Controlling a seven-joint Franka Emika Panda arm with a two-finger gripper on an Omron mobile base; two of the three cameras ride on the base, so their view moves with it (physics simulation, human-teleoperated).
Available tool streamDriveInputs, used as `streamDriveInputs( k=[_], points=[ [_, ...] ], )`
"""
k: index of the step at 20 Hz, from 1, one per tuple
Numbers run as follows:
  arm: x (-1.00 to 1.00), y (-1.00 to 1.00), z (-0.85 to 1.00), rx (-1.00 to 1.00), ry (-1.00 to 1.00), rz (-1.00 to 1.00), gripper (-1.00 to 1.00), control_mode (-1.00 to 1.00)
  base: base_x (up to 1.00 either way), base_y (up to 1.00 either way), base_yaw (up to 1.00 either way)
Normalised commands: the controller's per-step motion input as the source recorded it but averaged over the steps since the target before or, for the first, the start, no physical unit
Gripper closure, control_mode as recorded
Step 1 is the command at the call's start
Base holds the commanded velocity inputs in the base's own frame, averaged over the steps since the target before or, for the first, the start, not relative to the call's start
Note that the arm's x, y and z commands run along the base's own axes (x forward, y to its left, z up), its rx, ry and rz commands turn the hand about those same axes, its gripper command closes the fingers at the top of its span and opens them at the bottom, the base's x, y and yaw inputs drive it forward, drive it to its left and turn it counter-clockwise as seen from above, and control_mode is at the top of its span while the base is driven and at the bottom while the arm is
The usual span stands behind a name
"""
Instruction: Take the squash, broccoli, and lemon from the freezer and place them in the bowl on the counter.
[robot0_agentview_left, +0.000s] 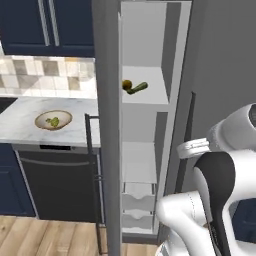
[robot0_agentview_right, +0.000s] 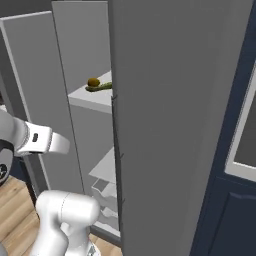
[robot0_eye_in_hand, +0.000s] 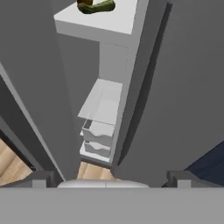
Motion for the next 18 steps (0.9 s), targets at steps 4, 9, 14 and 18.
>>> streamDriveInputs(
  k=[4, 9, 14, 18],
  points=[
    [0.00, 0.00, 0.00, 0.00, 0.00, 0.00, -1.00, 1.00, 0.03, -0.21, -0.07],
    [0.00, 0.00, 0.00, 0.00, 0.00, 0.00, -1.00, 1.00, 0.00, 0.09, 0.01],
    [0.00, 0.00, 0.00, 0.00, 0.00, 0.00, -1.00, 1.00, 0.21, 0.43, 0.01],
    [0.00, 0.00, 0.00, 0.00, 0.00, 0.00, -1.00, 1.00, 0.72, 1.00, 0.03]
  ],
)
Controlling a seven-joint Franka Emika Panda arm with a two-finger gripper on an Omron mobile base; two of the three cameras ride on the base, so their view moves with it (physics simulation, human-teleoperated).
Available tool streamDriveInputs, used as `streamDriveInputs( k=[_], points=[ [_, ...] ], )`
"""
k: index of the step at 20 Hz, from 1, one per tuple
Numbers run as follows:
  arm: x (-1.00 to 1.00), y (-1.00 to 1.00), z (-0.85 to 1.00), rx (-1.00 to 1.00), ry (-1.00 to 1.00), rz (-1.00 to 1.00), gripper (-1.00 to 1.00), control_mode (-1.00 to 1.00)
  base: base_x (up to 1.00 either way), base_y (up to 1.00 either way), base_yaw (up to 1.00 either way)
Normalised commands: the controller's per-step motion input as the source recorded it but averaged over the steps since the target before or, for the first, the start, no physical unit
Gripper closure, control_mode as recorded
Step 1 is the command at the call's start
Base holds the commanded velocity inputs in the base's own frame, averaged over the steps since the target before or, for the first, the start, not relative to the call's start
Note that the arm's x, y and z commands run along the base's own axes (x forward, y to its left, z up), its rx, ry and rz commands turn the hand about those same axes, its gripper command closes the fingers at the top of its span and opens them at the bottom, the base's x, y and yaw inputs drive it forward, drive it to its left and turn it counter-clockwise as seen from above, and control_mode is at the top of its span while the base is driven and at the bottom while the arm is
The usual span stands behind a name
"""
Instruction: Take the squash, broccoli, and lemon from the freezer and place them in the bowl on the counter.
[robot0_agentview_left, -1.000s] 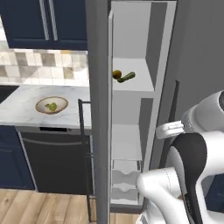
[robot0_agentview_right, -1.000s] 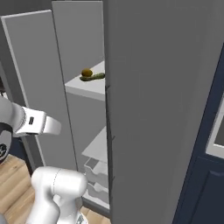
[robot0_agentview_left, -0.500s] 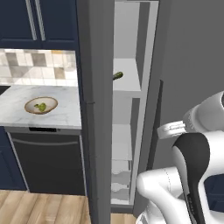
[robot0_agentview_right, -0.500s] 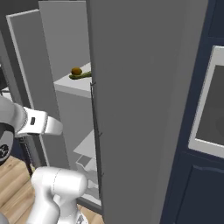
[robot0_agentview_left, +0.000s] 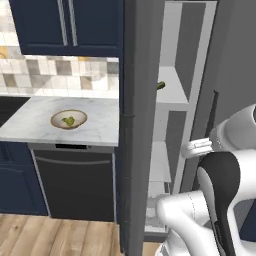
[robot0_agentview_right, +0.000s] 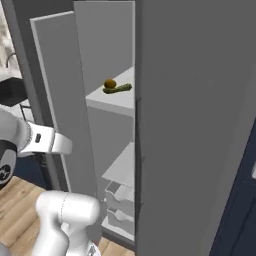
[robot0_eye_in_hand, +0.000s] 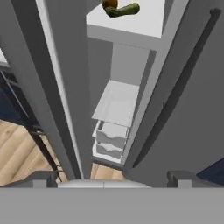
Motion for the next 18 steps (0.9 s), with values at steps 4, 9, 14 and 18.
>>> streamDriveInputs(
  k=[4, 9, 14, 18],
  points=[
    [0.00, 0.00, 0.00, 0.00, 0.00, 0.00, -1.00, 1.00, 0.59, 1.00, 0.19],
    [0.00, 0.00, 0.00, 0.00, 0.00, 0.00, -1.00, 1.00, 0.60, 0.98, 0.35],
    [0.00, 0.00, 0.00, 0.00, 0.00, 0.00, -1.00, 1.00, -0.14, 0.72, 0.41],
    [0.00, 0.00, 0.00, 0.00, 0.00, 0.00, -1.00, 1.00, -0.89, 0.20, 0.19]
  ],
)
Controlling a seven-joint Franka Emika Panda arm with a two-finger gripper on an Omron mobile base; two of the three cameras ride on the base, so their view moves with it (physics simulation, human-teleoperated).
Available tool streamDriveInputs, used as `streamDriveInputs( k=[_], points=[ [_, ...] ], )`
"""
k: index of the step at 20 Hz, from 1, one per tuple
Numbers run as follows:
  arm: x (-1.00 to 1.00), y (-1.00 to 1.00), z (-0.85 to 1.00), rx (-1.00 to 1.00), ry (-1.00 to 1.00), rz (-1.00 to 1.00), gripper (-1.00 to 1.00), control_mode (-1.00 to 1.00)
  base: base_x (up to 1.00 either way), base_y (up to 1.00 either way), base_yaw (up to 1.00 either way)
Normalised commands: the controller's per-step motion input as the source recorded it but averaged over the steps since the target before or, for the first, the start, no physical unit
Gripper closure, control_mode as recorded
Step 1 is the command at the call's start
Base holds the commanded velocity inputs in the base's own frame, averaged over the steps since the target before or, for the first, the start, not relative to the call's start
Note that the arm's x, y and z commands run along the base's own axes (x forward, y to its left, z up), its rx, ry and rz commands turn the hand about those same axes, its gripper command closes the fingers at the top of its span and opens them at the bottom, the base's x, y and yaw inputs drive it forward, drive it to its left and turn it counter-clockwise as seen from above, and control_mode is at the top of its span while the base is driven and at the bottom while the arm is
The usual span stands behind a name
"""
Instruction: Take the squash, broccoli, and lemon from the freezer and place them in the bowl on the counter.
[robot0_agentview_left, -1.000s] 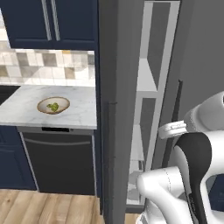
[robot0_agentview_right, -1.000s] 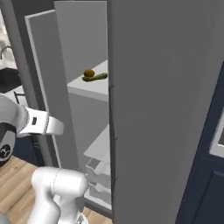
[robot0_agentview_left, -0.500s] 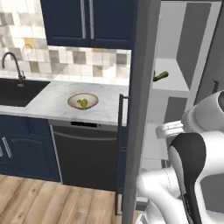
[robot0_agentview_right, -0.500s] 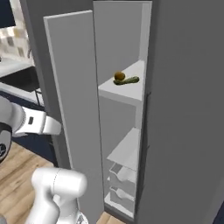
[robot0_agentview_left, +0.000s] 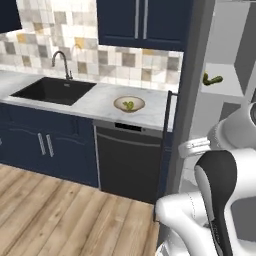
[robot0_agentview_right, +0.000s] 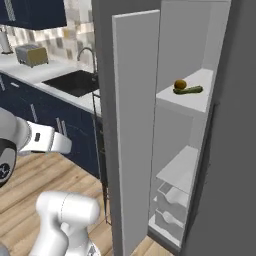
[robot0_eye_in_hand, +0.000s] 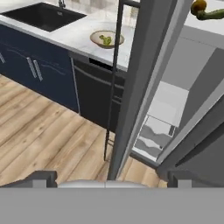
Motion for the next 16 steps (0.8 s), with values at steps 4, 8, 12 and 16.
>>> streamDriveInputs(
  k=[4, 8, 12, 16],
  points=[
    [0.00, 0.00, 0.00, 0.00, 0.00, 0.00, -1.00, 1.00, -0.99, -0.59, -0.08],
    [0.00, 0.00, 0.00, 0.00, 0.00, 0.00, -1.00, 1.00, -0.57, -0.94, -0.15],
    [0.00, 0.00, 0.00, 0.00, 0.00, 0.00, -1.00, 1.00, 0.32, -1.00, -0.11],
    [0.00, 0.00, 0.00, 0.00, 0.00, 0.00, -1.00, 1.00, 0.99, -0.13, -0.03]
  ],
)
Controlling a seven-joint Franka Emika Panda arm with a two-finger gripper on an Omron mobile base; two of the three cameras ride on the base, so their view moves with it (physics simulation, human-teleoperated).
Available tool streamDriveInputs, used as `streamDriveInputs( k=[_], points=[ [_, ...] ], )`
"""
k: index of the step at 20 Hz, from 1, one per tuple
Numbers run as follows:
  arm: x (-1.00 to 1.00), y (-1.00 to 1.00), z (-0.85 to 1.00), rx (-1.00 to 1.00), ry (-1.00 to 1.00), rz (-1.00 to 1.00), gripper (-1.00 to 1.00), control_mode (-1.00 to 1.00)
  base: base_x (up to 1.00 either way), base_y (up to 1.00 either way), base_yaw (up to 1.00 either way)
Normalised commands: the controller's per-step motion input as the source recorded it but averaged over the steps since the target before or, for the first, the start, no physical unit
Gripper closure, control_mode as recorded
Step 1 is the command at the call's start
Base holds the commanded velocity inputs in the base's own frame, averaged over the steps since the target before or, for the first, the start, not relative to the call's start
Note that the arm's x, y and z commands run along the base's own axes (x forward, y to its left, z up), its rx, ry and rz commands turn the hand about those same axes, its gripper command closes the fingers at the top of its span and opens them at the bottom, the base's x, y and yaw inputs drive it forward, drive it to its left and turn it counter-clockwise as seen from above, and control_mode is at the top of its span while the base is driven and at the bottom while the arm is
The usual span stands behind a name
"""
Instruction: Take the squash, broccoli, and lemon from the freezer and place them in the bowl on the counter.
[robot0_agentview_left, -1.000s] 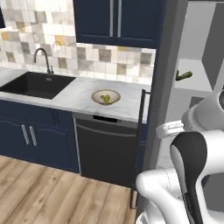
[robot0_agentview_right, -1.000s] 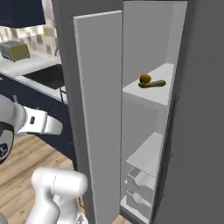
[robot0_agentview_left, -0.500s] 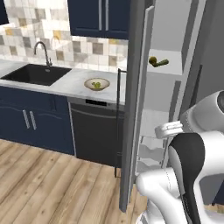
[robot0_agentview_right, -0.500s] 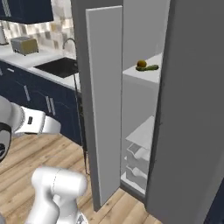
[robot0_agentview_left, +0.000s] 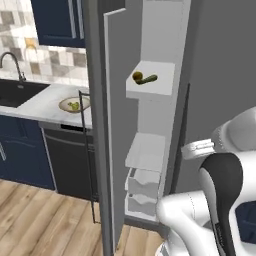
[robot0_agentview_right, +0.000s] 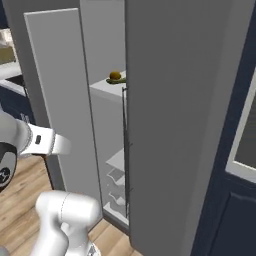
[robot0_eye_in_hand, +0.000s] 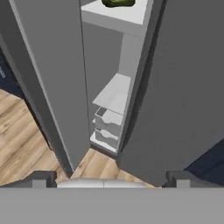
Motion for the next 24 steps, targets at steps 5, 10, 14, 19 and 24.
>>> streamDriveInputs(
  k=[5, 10, 14, 19, 24],
  points=[
    [0.00, 0.00, 0.00, 0.00, 0.00, 0.00, -1.00, 1.00, 1.00, 0.30, 0.00],
    [0.00, 0.00, 0.00, 0.00, 0.00, 0.00, -1.00, 1.00, 1.00, 0.30, 0.00],
    [0.00, 0.00, 0.00, 0.00, 0.00, 0.00, -1.00, 1.00, 1.00, -0.03, 0.04],
    [0.00, 0.00, 0.00, 0.00, 0.00, 0.00, -1.00, 1.00, 1.00, -0.66, 0.20],
    [0.00, 0.00, 0.00, 0.00, 0.00, 0.00, -1.00, 1.00, 1.00, -0.52, 0.01]
  ],
)
